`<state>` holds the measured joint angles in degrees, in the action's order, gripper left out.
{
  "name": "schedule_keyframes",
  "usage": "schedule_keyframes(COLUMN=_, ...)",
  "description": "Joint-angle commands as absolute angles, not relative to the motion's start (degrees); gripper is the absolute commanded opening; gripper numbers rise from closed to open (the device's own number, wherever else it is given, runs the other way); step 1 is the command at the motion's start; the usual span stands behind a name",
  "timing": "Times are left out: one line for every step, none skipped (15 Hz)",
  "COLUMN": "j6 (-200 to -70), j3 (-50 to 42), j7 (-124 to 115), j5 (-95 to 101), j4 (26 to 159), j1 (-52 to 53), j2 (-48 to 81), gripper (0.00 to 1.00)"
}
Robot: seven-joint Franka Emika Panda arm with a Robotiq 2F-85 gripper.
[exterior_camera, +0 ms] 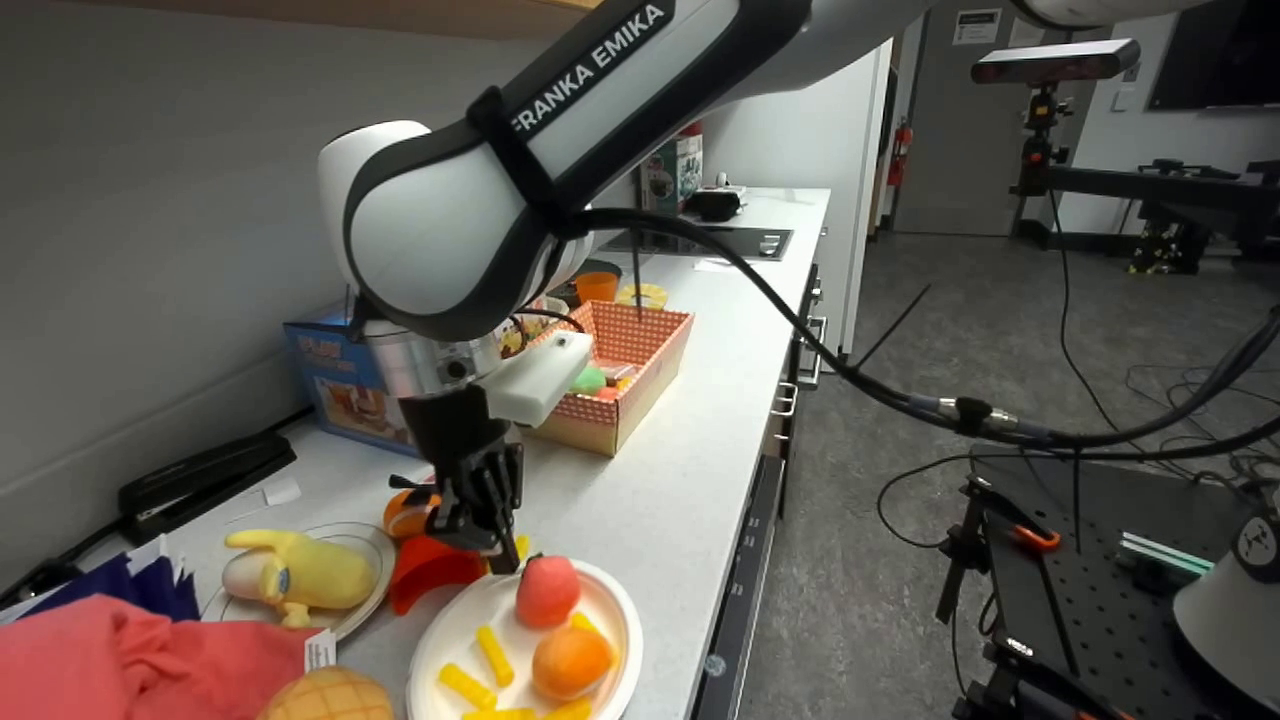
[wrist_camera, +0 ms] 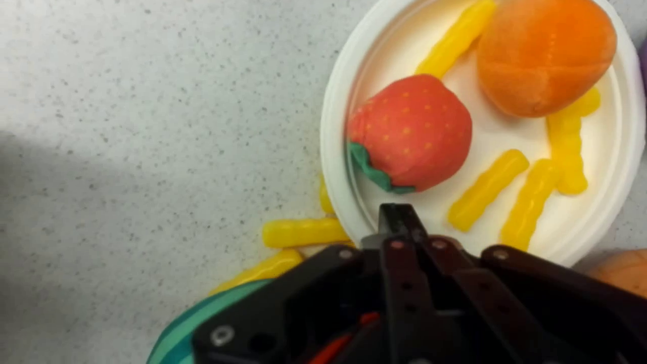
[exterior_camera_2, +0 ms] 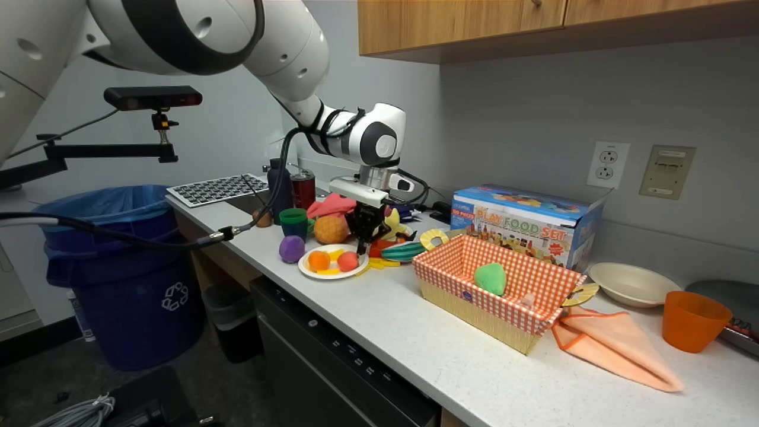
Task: Pick up the plush toys from the countertop and put them in the basket.
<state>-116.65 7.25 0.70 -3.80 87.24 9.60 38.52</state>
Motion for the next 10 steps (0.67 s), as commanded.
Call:
schedule_keyframes(j6=-117.18, j3=6.21, j7=-0.89, j5=-2.79, j4=85.23, j1=9.87, j2=38.43, gripper=0.34)
schedule_keyframes(j6=-117.62, j3=6.08, j7=-0.96, j5=-3.05, j4=84.81, j1=9.58, j2=38.3, gripper=0.41)
schedule_keyframes(j6=-117.94, j3=5.83, j7=-1.26, j5=-3.18, j4=84.27, j1=9.38, j2=38.15, gripper=0.49)
schedule_keyframes(j6=-118.09, j3=5.51, j7=-1.53, j5=-3.25, j4=83.74, j1=9.11, j2=37.97, gripper=0.56)
schedule_keyframes(j6=-118.0, j3=5.27, j7=-1.83, j5=-3.27, j4=83.42, j1=8.93, j2=37.74, gripper=0.63)
schedule_keyframes(j6=-117.42, j3=5.04, j7=-2.3, j5=-3.35, j4=83.51, j1=8.83, j2=37.23, gripper=0.71)
schedule_keyframes(j6=-117.45, j3=4.69, j7=-2.56, j5=-2.9, j4=83.97, j1=8.97, j2=36.76, gripper=0.78)
schedule_keyframes(j6=-117.93, j3=3.77, j7=-3.5, j5=-1.71, j4=84.15, j1=9.42, j2=36.74, gripper=0.87)
schedule_keyframes(j6=-117.59, j3=3.66, j7=-3.53, j5=-1.75, j4=83.94, j1=9.13, j2=36.94, gripper=0.93)
schedule_keyframes(j6=-117.72, j3=3.38, j7=-3.98, j5=-1.37, j4=83.7, j1=9.05, j2=37.35, gripper=0.99)
